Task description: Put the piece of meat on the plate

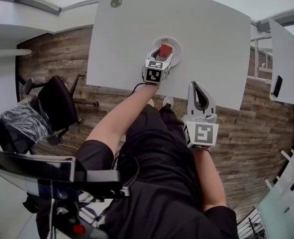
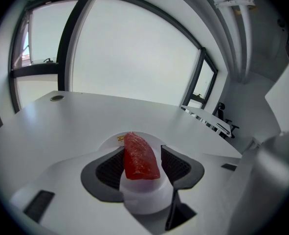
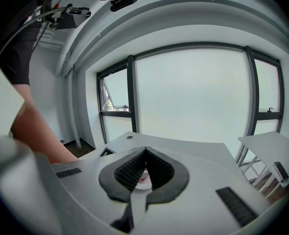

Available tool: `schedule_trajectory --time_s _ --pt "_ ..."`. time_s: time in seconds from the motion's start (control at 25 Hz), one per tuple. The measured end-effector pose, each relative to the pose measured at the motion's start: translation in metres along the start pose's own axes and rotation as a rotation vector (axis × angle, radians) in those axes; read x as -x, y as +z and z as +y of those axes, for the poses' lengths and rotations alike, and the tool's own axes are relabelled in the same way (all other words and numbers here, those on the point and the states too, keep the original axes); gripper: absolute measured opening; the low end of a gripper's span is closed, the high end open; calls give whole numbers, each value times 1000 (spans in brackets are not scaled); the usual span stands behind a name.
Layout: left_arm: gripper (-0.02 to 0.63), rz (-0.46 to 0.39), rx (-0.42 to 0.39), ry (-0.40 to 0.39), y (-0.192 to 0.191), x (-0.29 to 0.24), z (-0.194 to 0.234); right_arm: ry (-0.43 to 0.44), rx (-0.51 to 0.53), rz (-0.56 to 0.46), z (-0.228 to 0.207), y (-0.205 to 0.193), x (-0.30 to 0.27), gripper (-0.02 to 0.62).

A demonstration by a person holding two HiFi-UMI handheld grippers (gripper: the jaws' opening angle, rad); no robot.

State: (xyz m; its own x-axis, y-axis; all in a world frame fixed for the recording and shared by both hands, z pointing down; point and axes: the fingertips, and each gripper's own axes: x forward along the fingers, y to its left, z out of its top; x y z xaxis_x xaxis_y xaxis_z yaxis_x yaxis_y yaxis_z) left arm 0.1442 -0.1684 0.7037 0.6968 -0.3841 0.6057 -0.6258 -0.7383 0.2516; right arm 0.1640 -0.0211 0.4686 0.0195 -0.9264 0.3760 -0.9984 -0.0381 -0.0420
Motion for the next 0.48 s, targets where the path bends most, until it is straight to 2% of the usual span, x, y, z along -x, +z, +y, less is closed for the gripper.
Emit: schedule_trajectory --time_s 0.2,0.32,0.48 --pt "216 30 -39 28 -8 0 6 4 -4 2 5 -1 3 6" --pt "270 44 -76 29 -13 -3 7 5 -7 2 6 -1 3 6" --pt "273 39 -67 13 -10 -3 6 6 -1 5 7 -2 4 6"
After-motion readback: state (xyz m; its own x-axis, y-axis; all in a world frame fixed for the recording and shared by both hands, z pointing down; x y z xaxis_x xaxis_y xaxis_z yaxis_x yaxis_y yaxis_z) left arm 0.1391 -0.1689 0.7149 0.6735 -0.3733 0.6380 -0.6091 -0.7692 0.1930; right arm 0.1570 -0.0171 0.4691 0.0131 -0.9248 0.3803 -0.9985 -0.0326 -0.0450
